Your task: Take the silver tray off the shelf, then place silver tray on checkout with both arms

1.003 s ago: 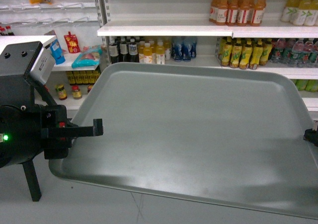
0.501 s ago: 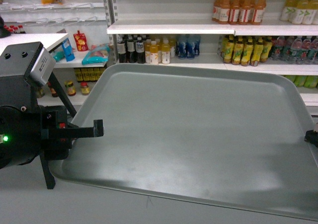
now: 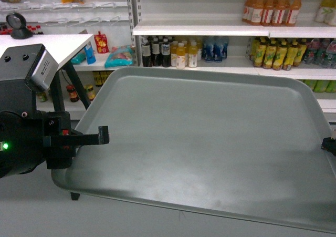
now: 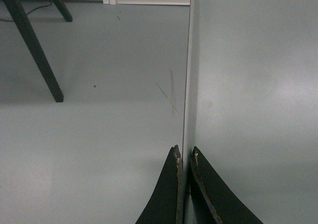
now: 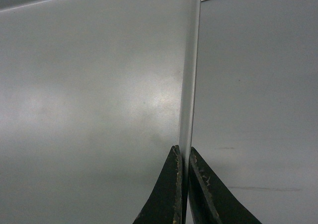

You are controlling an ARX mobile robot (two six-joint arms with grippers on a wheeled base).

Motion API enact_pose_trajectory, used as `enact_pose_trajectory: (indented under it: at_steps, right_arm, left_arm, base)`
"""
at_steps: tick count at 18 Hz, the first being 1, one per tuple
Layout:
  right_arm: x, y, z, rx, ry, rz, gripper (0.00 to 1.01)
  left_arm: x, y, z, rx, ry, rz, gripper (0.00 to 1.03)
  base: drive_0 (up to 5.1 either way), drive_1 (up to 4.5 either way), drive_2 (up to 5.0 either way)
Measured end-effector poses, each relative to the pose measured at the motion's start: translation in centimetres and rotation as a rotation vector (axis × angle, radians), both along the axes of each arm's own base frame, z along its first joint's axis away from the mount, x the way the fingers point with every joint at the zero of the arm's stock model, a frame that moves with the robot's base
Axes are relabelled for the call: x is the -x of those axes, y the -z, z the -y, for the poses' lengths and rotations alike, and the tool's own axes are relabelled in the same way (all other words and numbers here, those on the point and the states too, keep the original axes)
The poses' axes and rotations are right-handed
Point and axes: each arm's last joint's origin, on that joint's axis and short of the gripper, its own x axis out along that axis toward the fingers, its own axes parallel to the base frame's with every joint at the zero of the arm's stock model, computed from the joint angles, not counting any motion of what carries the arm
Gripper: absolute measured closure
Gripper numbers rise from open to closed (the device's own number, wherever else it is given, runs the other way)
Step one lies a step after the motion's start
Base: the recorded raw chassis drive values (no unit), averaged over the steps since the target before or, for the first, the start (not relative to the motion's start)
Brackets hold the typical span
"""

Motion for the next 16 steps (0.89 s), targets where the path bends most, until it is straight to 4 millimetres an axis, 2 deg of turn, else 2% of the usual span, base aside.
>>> enact_pose_trajectory:
  at_steps: [16]
  right_arm:
    - [-0.04,0.04,0.0,0.0,0.0,0.0,0.99]
  left_arm:
    - [-0.02,0.01,-0.01,0.0,0.0,0.002,1.0]
  base:
    - [-5.0,2.46,2.5]
